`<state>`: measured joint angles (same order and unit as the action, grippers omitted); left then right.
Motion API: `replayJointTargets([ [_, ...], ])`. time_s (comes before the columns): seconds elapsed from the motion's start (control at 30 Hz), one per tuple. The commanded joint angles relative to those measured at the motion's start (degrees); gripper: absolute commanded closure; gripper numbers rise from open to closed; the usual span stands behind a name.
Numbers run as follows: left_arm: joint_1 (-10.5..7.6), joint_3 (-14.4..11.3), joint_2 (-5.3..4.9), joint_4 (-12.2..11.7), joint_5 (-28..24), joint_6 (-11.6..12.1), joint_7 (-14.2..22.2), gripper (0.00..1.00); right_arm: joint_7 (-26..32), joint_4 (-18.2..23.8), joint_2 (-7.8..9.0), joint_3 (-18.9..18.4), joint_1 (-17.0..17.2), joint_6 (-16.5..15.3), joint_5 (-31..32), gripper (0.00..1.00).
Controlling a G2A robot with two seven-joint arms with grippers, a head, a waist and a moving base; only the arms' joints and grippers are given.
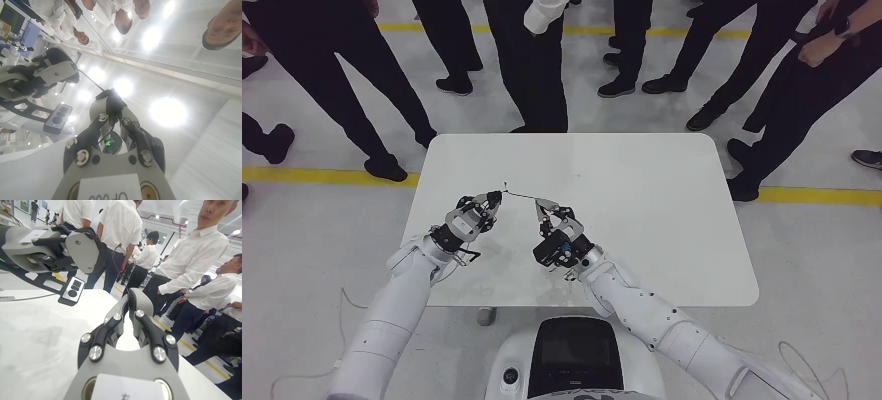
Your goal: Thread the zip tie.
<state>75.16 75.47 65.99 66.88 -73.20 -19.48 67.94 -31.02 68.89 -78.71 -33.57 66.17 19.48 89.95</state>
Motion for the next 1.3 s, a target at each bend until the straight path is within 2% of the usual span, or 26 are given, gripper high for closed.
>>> replayJointTargets([
  [0.0, 0.0, 0.0, 0.0, 0.0, 0.0, 0.0, 0.0, 1.0, 0.2, 0.1, 0.11, 0.0, 0.0, 0.0, 0.0, 1.0],
  [0.63, 0.0, 0.0, 0.0, 0.0, 0.0, 0.0, 0.0, 1.0, 1.4, 0.4, 1.06, -0.3, 0.6, 0.0, 0.0, 1.0],
  [1.0, 0.0, 0.0, 0.0, 0.0, 0.0, 0.0, 0.0, 1.0, 3.6, -1.6, 2.26, 3.4, -2.9, 0.0, 0.0, 1.0],
  [1.27, 0.0, 0.0, 0.0, 0.0, 0.0, 0.0, 0.0, 1.0, 4.3, -1.1, 2.78, 2.7, -2.4, 0.0, 0.0, 1.0],
])
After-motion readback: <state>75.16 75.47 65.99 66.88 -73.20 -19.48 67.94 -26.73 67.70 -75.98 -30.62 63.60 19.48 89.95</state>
